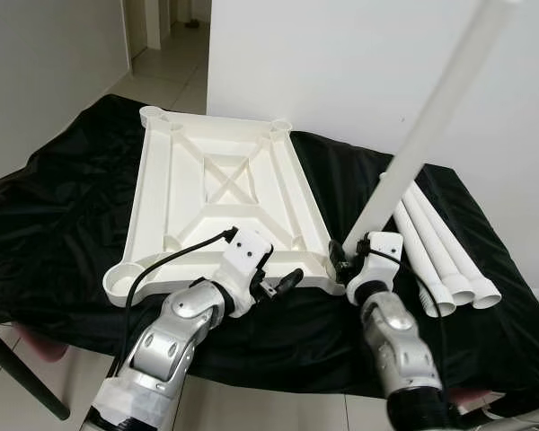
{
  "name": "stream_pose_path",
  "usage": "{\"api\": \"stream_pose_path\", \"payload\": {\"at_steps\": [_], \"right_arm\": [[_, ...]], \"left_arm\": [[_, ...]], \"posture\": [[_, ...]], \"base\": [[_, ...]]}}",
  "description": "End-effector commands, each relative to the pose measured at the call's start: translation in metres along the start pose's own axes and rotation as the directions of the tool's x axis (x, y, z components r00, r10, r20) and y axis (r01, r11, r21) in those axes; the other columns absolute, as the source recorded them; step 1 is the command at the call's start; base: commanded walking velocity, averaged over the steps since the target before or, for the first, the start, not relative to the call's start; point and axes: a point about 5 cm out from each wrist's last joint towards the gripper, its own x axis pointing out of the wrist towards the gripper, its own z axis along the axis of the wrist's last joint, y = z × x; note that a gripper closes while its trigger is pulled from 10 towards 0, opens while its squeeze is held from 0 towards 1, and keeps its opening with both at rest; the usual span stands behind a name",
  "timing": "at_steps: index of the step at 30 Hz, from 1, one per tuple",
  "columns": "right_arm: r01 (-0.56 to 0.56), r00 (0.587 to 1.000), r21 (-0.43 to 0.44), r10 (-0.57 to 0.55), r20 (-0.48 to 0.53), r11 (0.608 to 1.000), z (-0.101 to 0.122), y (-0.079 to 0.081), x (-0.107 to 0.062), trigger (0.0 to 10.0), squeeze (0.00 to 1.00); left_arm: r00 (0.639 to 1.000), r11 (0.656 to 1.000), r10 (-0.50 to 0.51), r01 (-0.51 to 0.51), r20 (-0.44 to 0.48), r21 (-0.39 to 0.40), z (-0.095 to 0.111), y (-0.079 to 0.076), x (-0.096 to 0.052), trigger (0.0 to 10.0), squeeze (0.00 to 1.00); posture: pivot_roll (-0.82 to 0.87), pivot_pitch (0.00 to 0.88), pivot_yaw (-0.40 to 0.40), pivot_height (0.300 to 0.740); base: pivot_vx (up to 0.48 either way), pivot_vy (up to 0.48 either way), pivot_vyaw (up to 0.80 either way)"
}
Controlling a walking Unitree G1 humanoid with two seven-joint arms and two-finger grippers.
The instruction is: Building children table
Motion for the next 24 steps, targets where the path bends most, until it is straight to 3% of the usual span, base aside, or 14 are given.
{"api": "stream_pose_path", "payload": {"at_steps": [1,4,10,11,12,22,23,24], "right_arm": [[0.077,0.995,-0.011,-0.077,-0.059,0.997,-0.012,-0.005,-0.006,10.0,0.0],[0.062,0.997,0.023,-0.061,-0.055,0.998,-0.011,0.009,-0.01,10.0,0.0],[0.066,0.997,0.055,-0.065,-0.035,0.996,-0.006,0.01,-0.011,10.0,0.0],[0.066,0.997,0.06,-0.065,-0.029,0.996,-0.004,0.011,-0.011,10.0,0.15],[0.057,0.998,0.064,-0.056,-0.014,0.996,-0.002,0.011,-0.011,10.0,1.0],[0.009,0.999,0.043,-0.01,0.045,0.999,0.006,0.007,-0.011,10.0,1.0],[-0.049,0.997,0.009,0.048,0.053,0.999,0.007,0.002,-0.009,10.0,1.0],[-0.129,0.991,-0.026,0.13,0.041,0.991,0.006,-0.003,-0.008,10.0,0.0]], "left_arm": [[1.0,1.0,-0.026,0.025,0.008,0.002,0.003,-0.006,0.002,10.0,0.0],[1.0,1.0,-0.025,0.025,0.006,0.0,0.002,-0.005,0.001,10.0,0.0],[0.999,0.999,-0.032,0.032,0.001,0.002,0.001,-0.006,0.001,10.0,0.0],[0.999,0.999,-0.033,0.033,0.001,0.003,0.002,-0.005,0.001,10.0,0.0],[0.999,0.999,-0.032,0.032,0.002,0.005,0.002,-0.005,0.001,10.0,0.0],[1.0,1.0,-0.03,0.03,0.002,0.007,0.002,-0.005,0.001,10.0,0.0],[1.0,0.999,-0.031,0.031,0.003,0.007,0.002,-0.005,0.001,10.0,0.0],[0.999,0.999,-0.031,0.031,0.005,0.007,0.002,-0.005,0.001,10.0,0.0]], "posture": [[0.08,0.017,-0.159,0.74],[0.08,0.013,-0.155,0.74],[0.08,0.005,-0.152,0.74],[0.08,0.003,-0.151,0.74],[0.08,0.001,-0.151,0.74],[0.08,0.0,-0.153,0.74],[0.08,0.0,-0.155,0.74],[0.08,0.0,-0.155,0.74]], "base": [[0.0,0.0,0.0],[0.0,0.0,0.0],[0.0,0.0,0.0],[0.0,0.0,0.0],[0.0,0.0,0.0],[0.0,0.0,0.0],[0.0,0.0,0.0],[0.0,0.0,0.0]]}}
